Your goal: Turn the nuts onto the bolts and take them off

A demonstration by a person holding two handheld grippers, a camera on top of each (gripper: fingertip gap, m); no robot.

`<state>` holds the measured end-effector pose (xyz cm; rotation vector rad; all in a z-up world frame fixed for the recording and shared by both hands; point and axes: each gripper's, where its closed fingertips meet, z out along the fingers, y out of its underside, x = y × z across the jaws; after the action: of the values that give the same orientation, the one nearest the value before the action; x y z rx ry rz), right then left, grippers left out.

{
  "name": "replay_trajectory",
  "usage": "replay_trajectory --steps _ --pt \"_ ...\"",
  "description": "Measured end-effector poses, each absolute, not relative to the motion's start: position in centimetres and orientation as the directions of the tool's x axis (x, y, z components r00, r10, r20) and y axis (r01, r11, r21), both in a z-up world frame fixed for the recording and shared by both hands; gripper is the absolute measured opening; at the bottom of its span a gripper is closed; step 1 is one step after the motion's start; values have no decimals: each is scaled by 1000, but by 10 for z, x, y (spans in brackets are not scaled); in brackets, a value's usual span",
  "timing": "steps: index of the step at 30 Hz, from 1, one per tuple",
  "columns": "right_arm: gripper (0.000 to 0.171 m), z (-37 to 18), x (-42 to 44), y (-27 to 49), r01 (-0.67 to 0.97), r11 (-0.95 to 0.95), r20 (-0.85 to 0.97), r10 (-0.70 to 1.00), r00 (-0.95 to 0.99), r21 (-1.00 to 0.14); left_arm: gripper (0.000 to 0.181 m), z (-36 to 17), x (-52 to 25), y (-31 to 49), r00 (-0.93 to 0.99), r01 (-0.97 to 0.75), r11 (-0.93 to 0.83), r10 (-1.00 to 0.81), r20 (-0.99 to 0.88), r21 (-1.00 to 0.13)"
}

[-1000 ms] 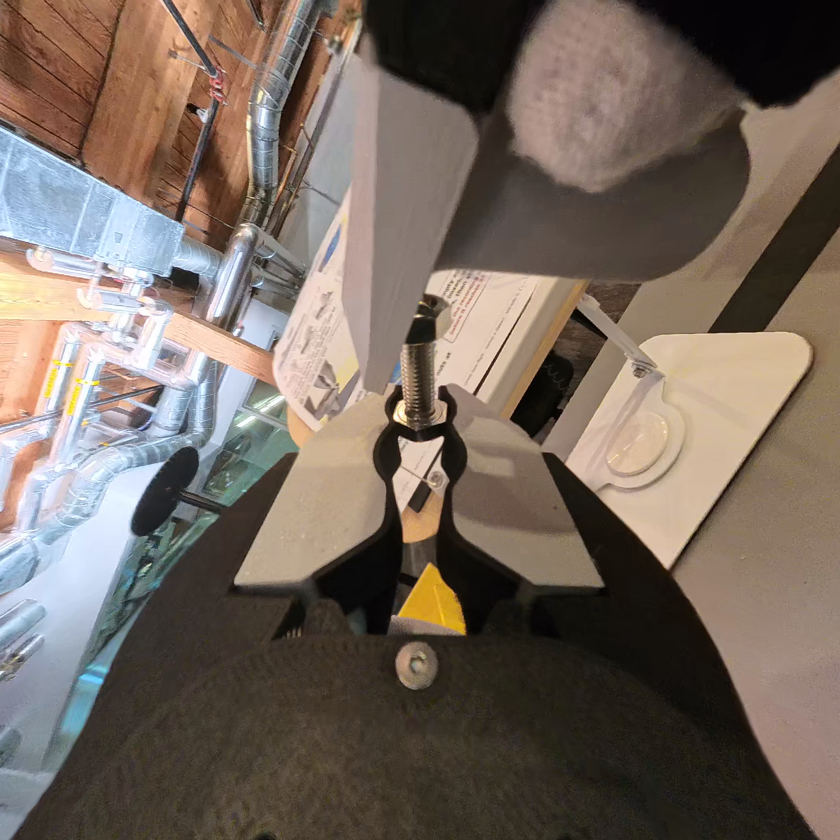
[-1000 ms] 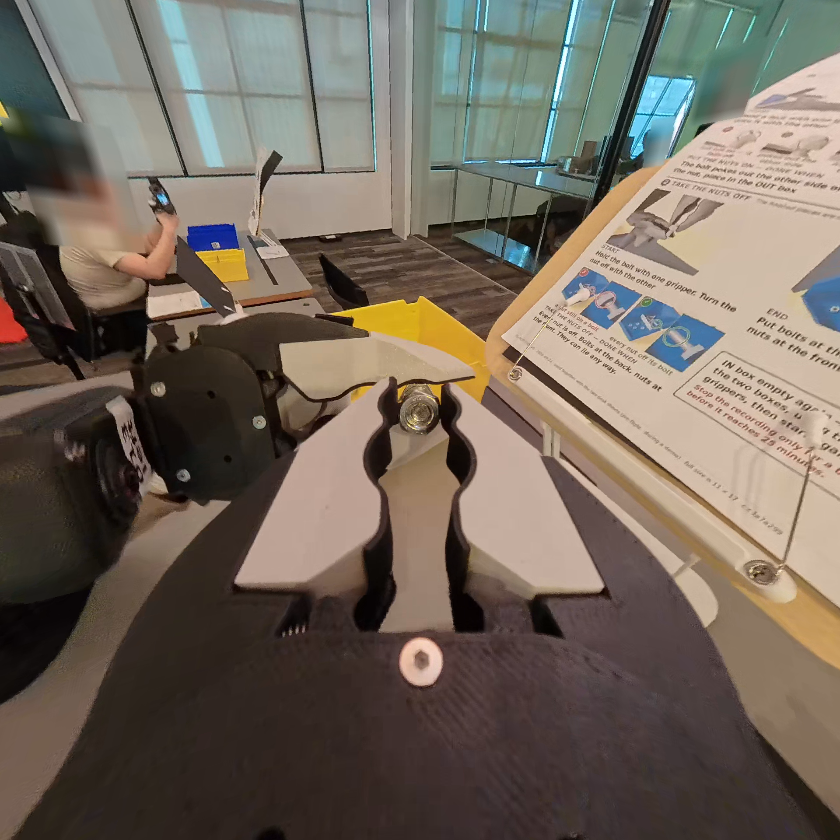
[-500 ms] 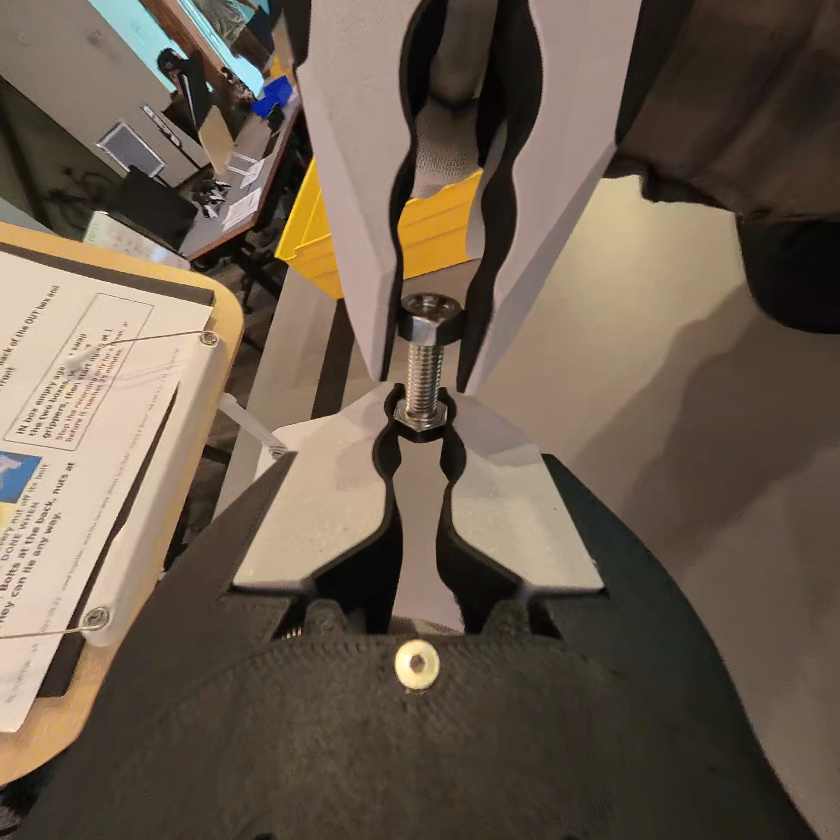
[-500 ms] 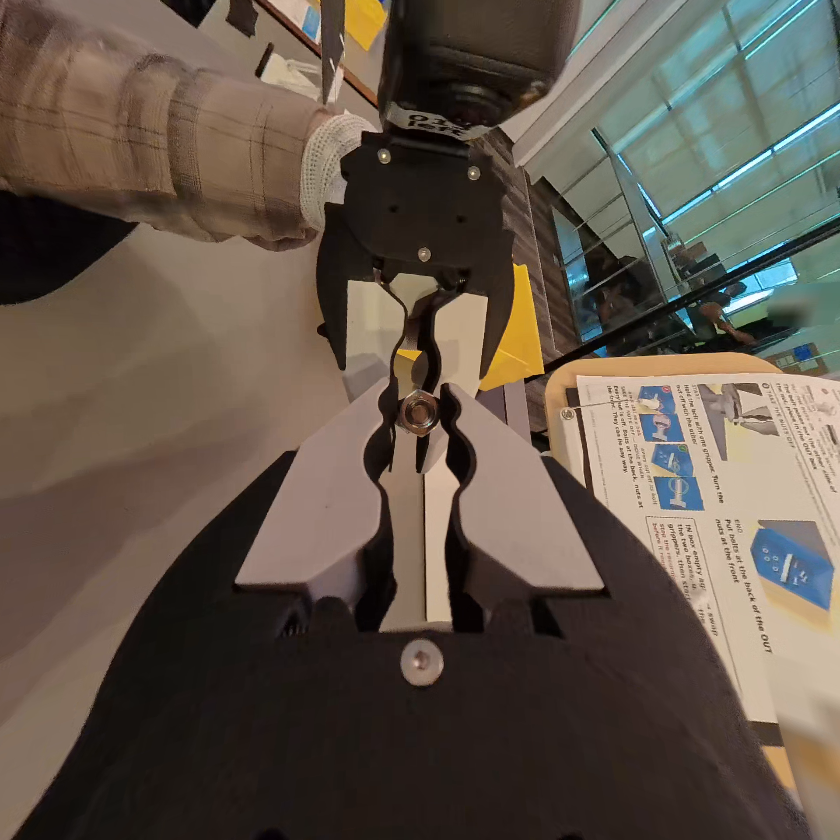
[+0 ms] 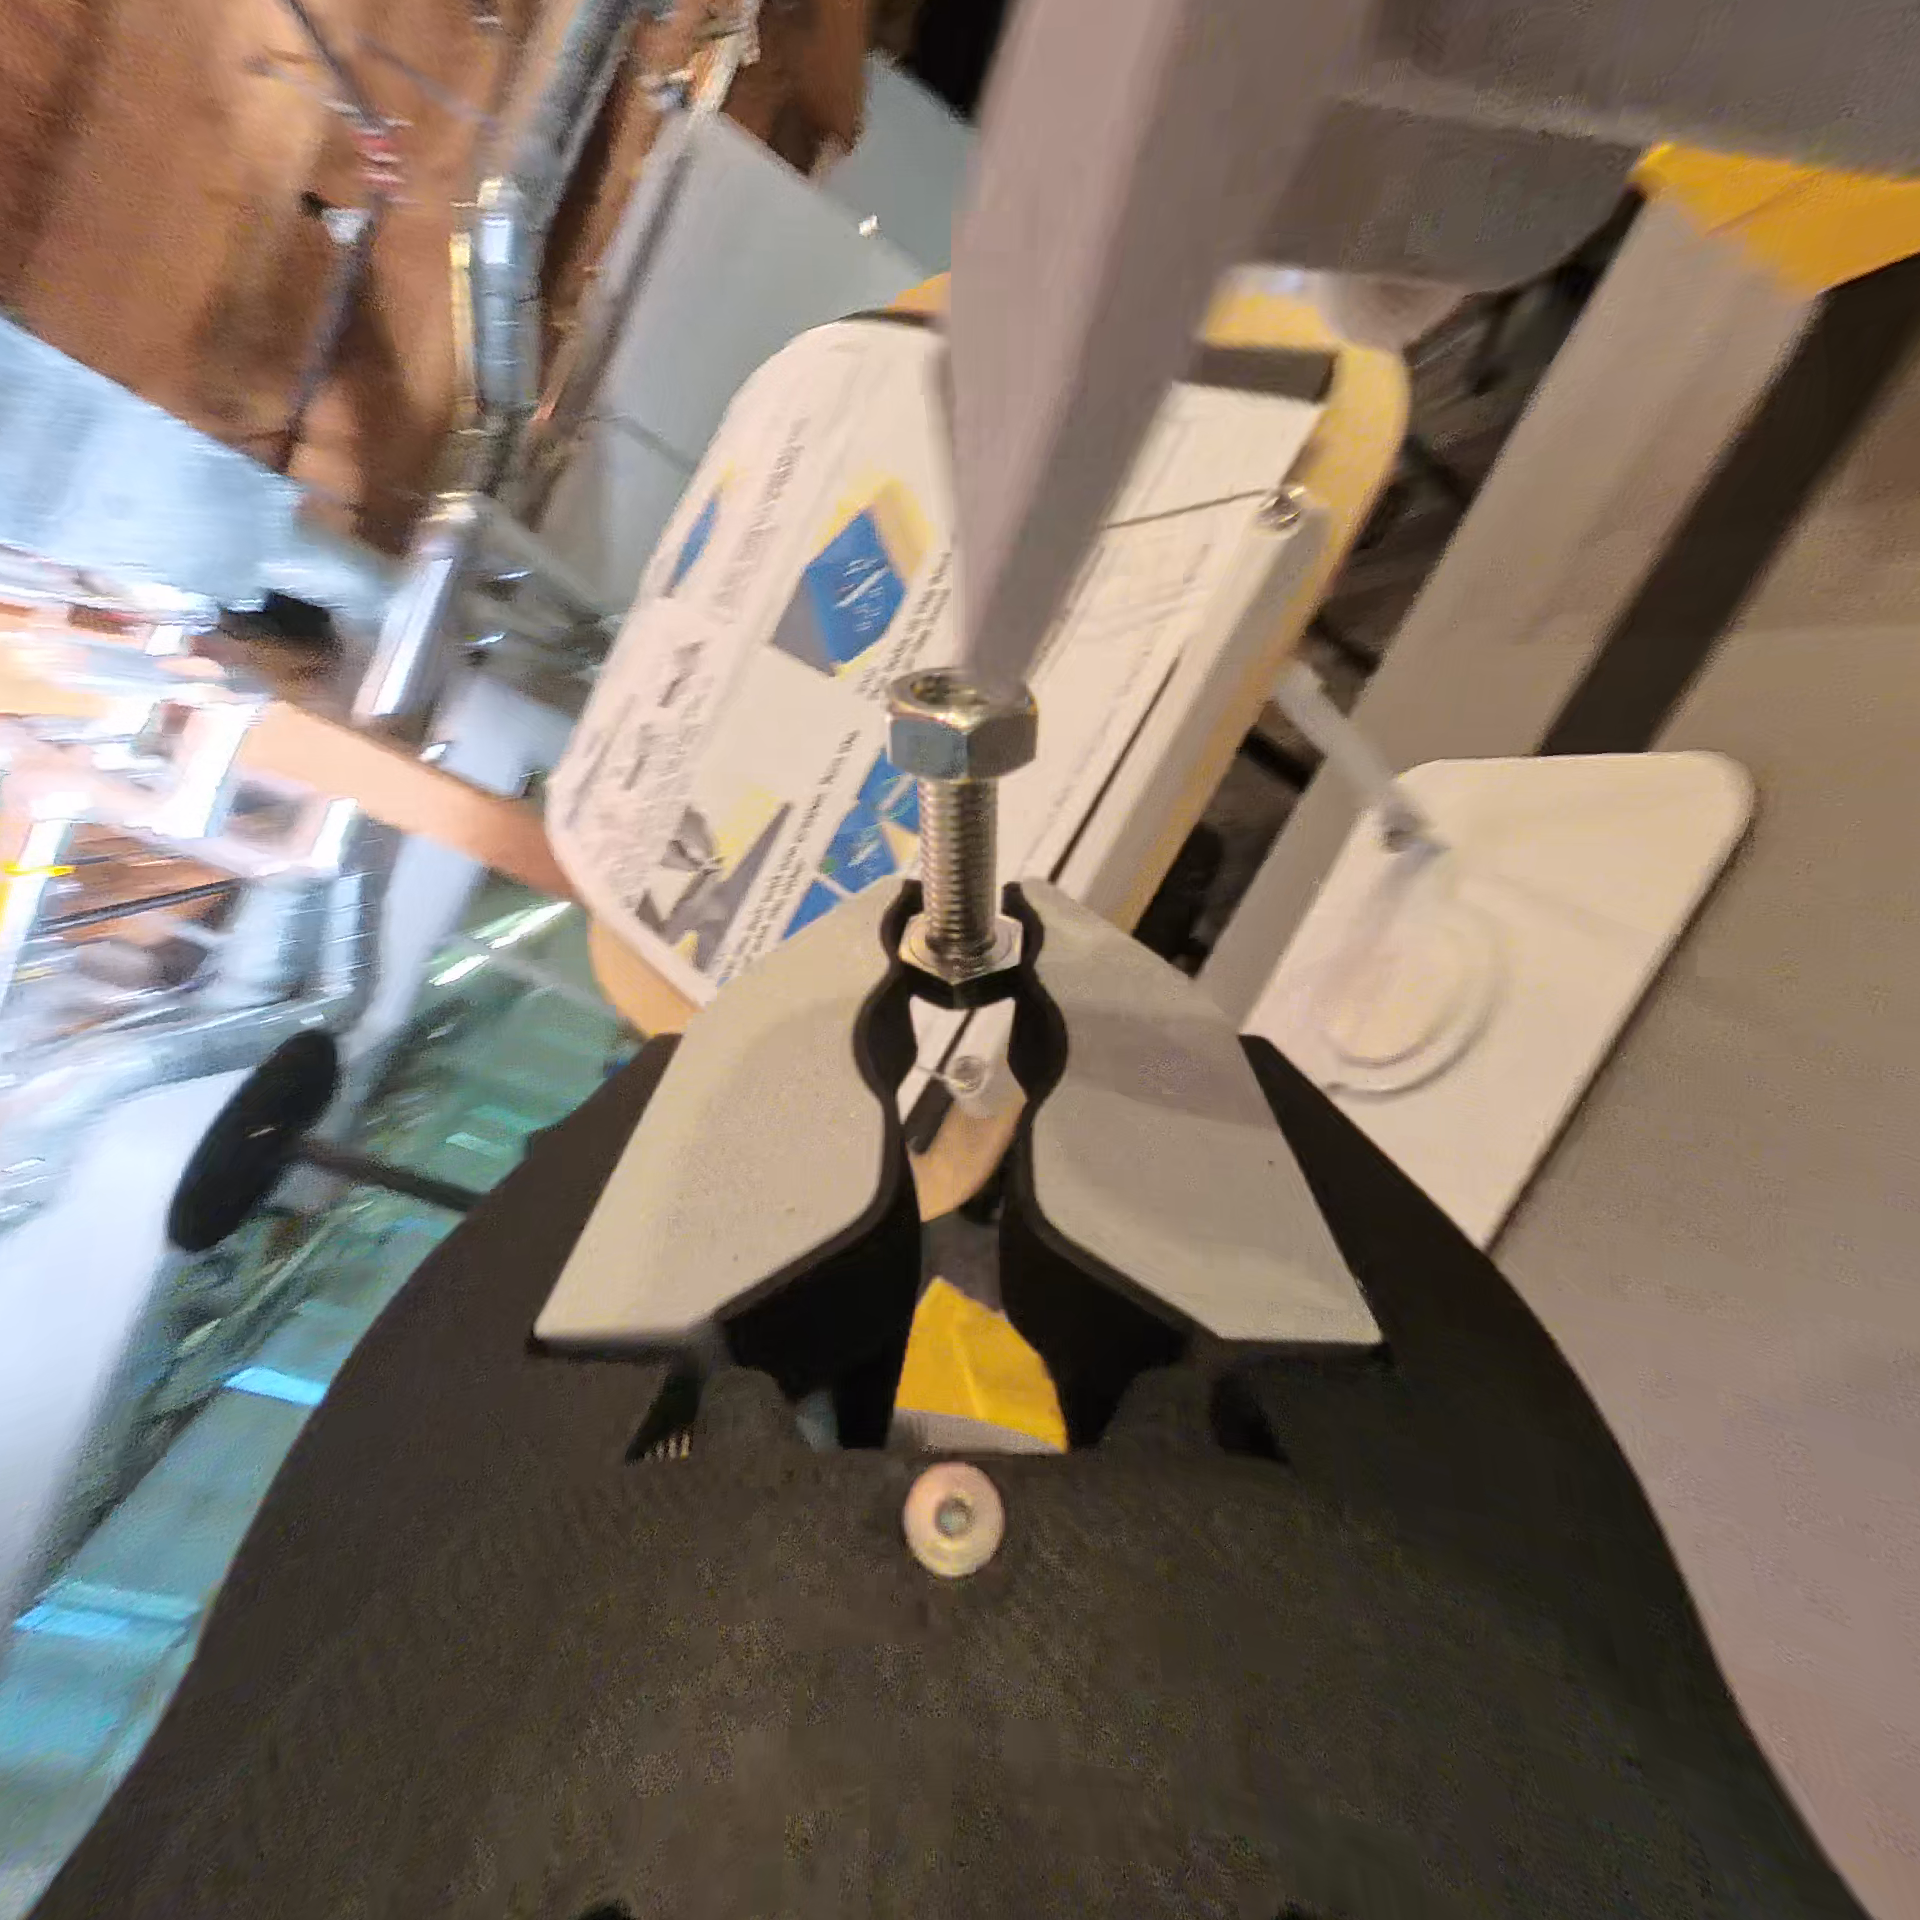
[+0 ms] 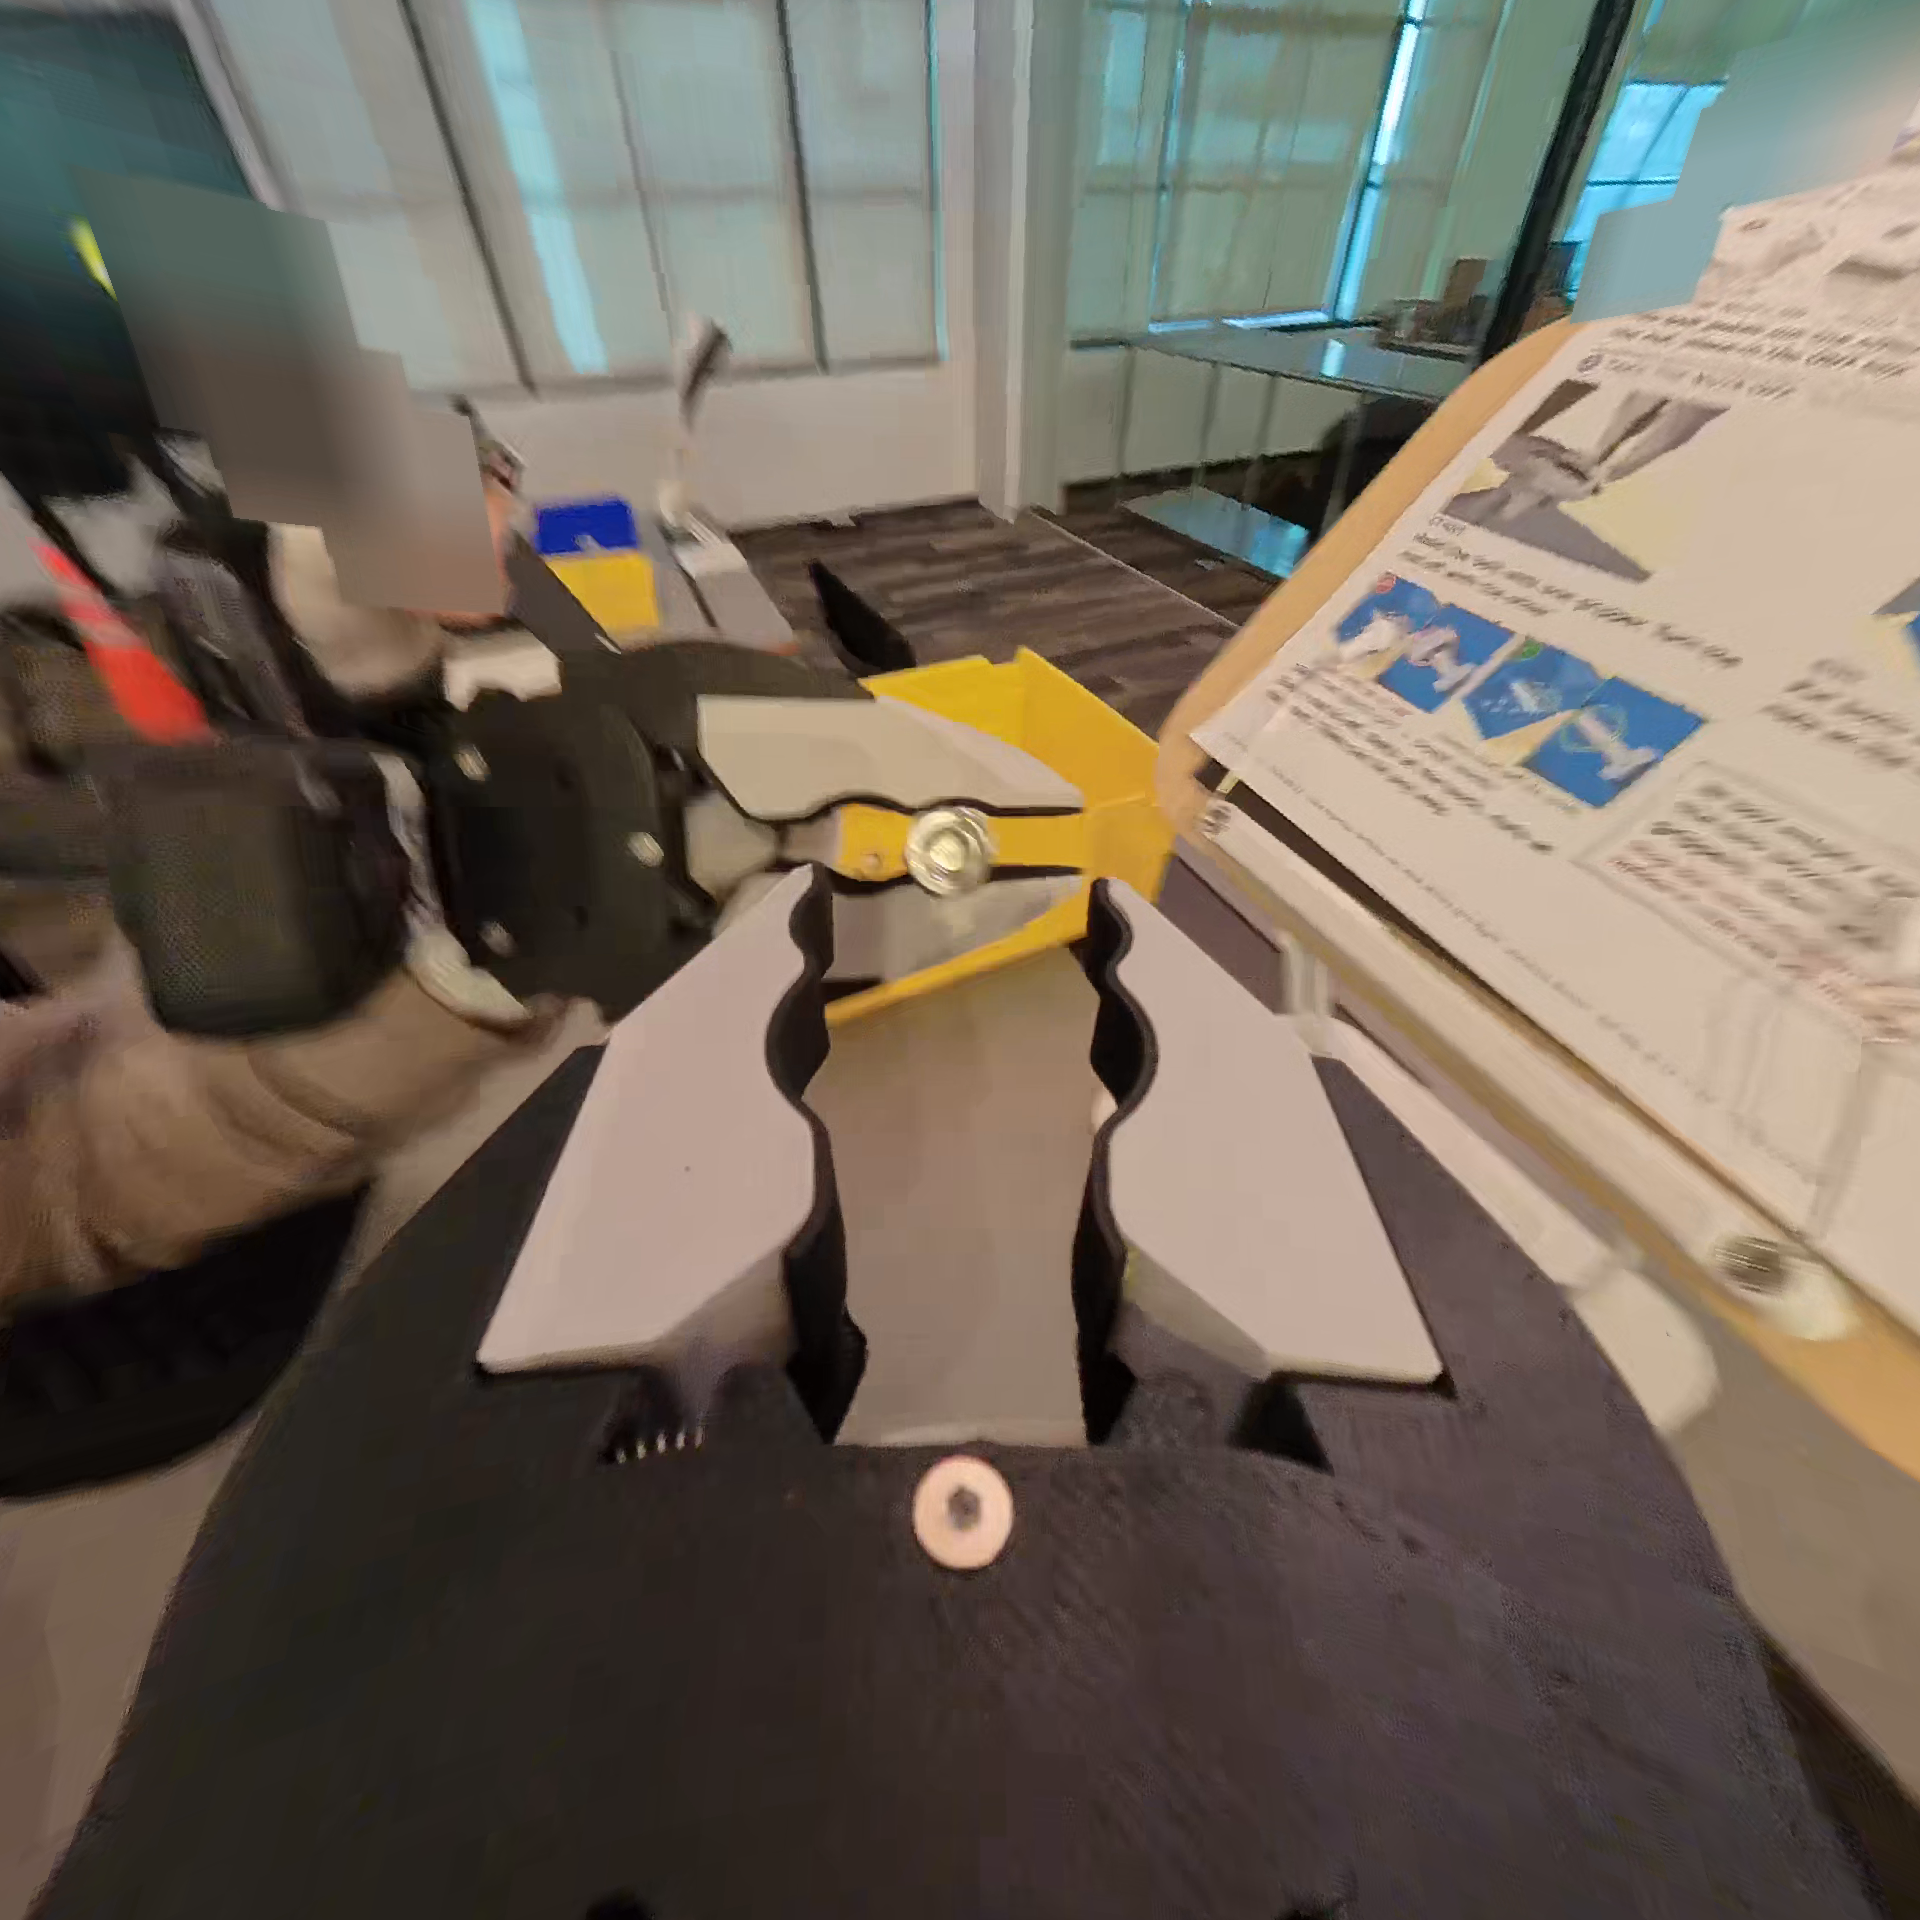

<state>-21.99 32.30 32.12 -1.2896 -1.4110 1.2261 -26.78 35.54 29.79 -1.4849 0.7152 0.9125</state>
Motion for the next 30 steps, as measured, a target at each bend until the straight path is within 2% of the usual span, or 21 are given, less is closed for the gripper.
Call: replay_trajectory --steps 5,9,12,17,20,24,27,30 --pt "43 315 -236 324 143 -224 -243 962 -129 -964 14 306 -273 358 399 -882 -163 239 -885 -442" --pt "29 315 -243 325 102 -338 -350 924 -155 -936 14 310 -275 358 340 -898 -179 297 -892 -402" --pt "16 314 -245 326 93 -321 -332 932 -143 -942 15 308 -276 358 311 -903 -200 304 -900 -380" --pt "16 311 -244 325 113 -171 -184 977 -112 -979 15 304 -274 359 341 -901 -188 253 -905 -392" --pt "16 309 -237 320 148 11 -7 993 -122 -989 14 298 -264 357 402 -897 -146 123 -907 -417" --pt "16 298 -223 305 232 285 240 949 -205 -930 14 272 -238 343 519 -851 -60 -241 -820 -521" --pt "16 292 -209 280 237 452 365 869 -334 -860 14 258 -212 316 548 -762 15 -517 -658 -647" --pt "16 285 -188 245 191 586 438 749 -497 -787 14 242 -176 272 442 -624 33 -809 -387 -781"
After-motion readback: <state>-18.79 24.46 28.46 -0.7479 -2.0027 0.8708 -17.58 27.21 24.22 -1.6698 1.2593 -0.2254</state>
